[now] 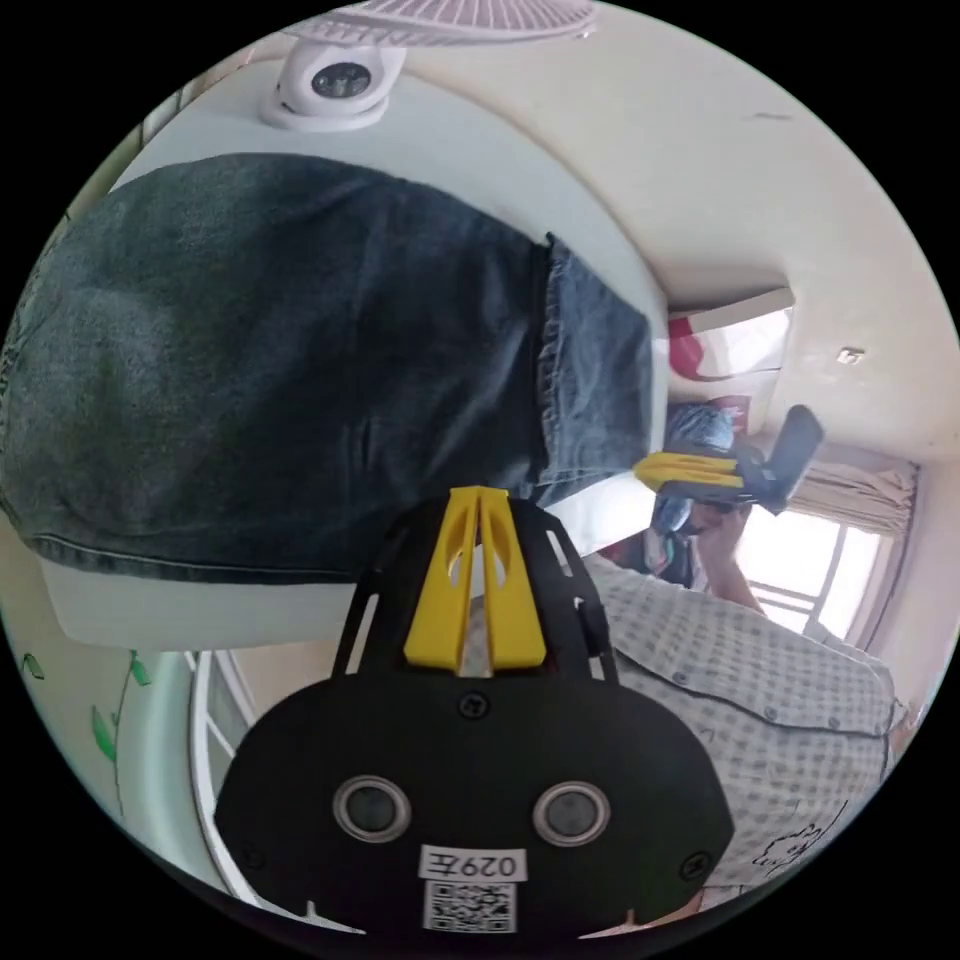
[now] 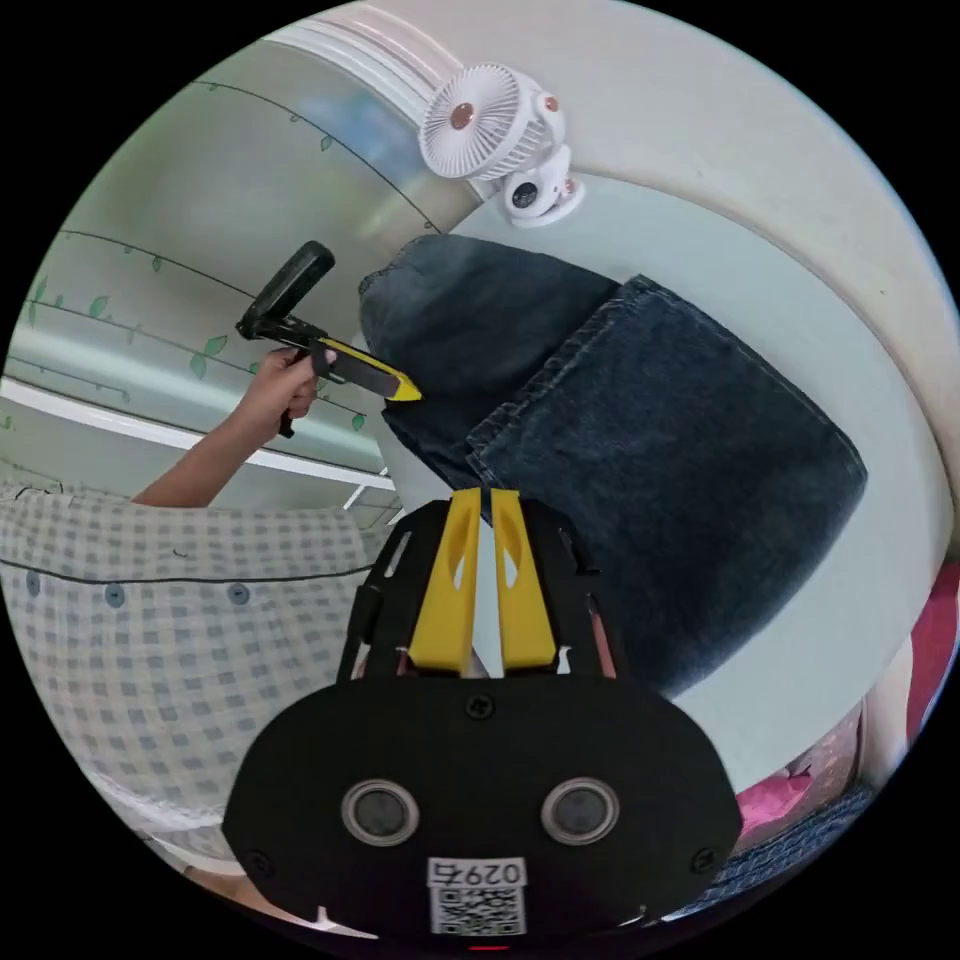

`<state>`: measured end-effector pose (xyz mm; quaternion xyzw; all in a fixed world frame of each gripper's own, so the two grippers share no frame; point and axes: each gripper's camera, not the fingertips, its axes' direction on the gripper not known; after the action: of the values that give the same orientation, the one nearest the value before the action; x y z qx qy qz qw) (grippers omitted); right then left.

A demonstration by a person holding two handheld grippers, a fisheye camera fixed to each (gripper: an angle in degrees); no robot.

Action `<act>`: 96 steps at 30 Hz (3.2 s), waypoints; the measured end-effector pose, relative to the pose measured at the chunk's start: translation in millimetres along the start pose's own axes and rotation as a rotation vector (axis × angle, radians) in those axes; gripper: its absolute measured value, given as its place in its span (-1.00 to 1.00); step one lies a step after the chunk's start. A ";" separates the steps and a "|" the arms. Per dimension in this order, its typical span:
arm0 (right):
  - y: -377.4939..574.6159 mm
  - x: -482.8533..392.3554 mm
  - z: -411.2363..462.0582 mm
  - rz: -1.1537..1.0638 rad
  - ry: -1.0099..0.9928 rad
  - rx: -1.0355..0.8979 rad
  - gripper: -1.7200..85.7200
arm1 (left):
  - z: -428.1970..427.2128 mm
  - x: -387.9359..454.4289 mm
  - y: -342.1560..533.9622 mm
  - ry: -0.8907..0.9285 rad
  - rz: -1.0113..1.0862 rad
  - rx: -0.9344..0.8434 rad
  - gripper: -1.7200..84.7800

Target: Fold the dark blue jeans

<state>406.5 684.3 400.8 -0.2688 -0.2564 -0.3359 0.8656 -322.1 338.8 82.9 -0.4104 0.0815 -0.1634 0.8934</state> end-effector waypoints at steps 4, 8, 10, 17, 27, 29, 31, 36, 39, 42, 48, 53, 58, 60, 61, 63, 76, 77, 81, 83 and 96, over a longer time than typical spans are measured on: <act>19.2 31.4 -1.9 0.187 -0.098 0.063 -0.97 | 8.2 5.8 -3.9 0.029 0.014 0.016 -0.78; 45.9 47.0 -2.2 0.334 -0.159 0.175 -0.97 | 49.0 13.2 -19.0 -0.015 0.040 -0.120 -0.63; 53.4 49.6 -0.9 0.365 -0.153 0.188 -0.97 | 60.5 18.4 -20.9 -0.032 0.044 -0.134 -0.62; 64.9 72.3 2.8 0.400 -0.195 0.204 -0.97 | 71.2 29.3 -16.8 -0.070 0.029 -0.084 -0.62; 45.3 109.2 1.5 0.345 -0.238 0.189 -0.97 | 85.0 17.3 -11.9 -0.045 -0.061 -0.051 -0.71; 42.6 116.5 1.7 0.338 -0.249 0.187 -0.97 | 89.2 16.7 -7.5 -0.043 -0.071 -0.061 -0.75; 40.5 124.5 2.1 0.334 -0.256 0.183 -0.97 | 90.0 16.0 -5.5 -0.034 -0.080 -0.053 -0.79; 35.7 155.4 -4.8 0.368 -0.248 0.194 -0.97 | 70.9 43.7 0.3 -0.067 0.006 -0.003 -0.96; 35.5 176.6 -14.4 0.392 -0.271 0.249 -0.97 | 55.4 46.0 16.5 -0.089 -0.025 0.054 -0.97; 35.7 201.0 -19.9 0.419 -0.298 0.303 -0.97 | 62.9 26.8 30.1 -0.104 -0.095 0.024 -0.97; 17.6 256.9 -3.3 0.436 -0.406 0.275 -0.97 | 60.6 26.8 28.5 -0.035 -0.024 0.064 -0.97; 27.4 311.7 23.9 0.529 -0.522 0.239 -0.97 | 64.4 29.1 17.3 -0.090 -0.059 -0.031 -0.98; 32.2 330.8 -0.8 0.489 -0.479 0.304 -0.97 | 37.5 24.8 56.3 -0.055 -0.197 0.150 -0.98; 27.1 349.3 -13.6 0.455 -0.581 0.413 -0.97 | 43.1 47.7 56.3 -0.029 -0.130 0.183 -0.98; 24.5 355.3 -14.6 0.452 -0.611 0.436 -0.97 | 48.8 55.6 52.4 -0.035 -0.106 0.169 -0.98; 9.0 376.3 -10.5 0.464 -0.666 0.461 -0.97 | 84.9 87.8 28.7 -0.045 0.004 0.061 -0.98; -50.1 424.2 -20.1 0.394 -0.504 0.319 -0.97 | 177.7 140.4 -23.1 -0.214 0.049 -0.182 -0.98; -54.9 436.9 -18.2 0.448 -0.498 0.305 -0.97 | 181.8 148.5 -26.1 -0.241 0.065 -0.197 -0.98; -69.6 473.6 -9.2 0.450 -0.595 0.195 -0.97 | 197.1 176.7 -36.2 -0.334 0.118 -0.247 -0.98; -77.1 470.1 -20.6 0.384 -0.504 0.192 -0.97 | 203.3 186.3 -40.7 -0.354 0.144 -0.272 -0.98; -99.8 505.0 -55.2 0.309 -0.450 0.287 -0.97 | 237.8 227.1 -69.7 -0.313 0.138 -0.399 -0.98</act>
<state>673.9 362.3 705.5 -0.2472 -0.4425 -0.0925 0.8570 -59.4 382.9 287.8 -0.5924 0.0005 -0.0173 0.8055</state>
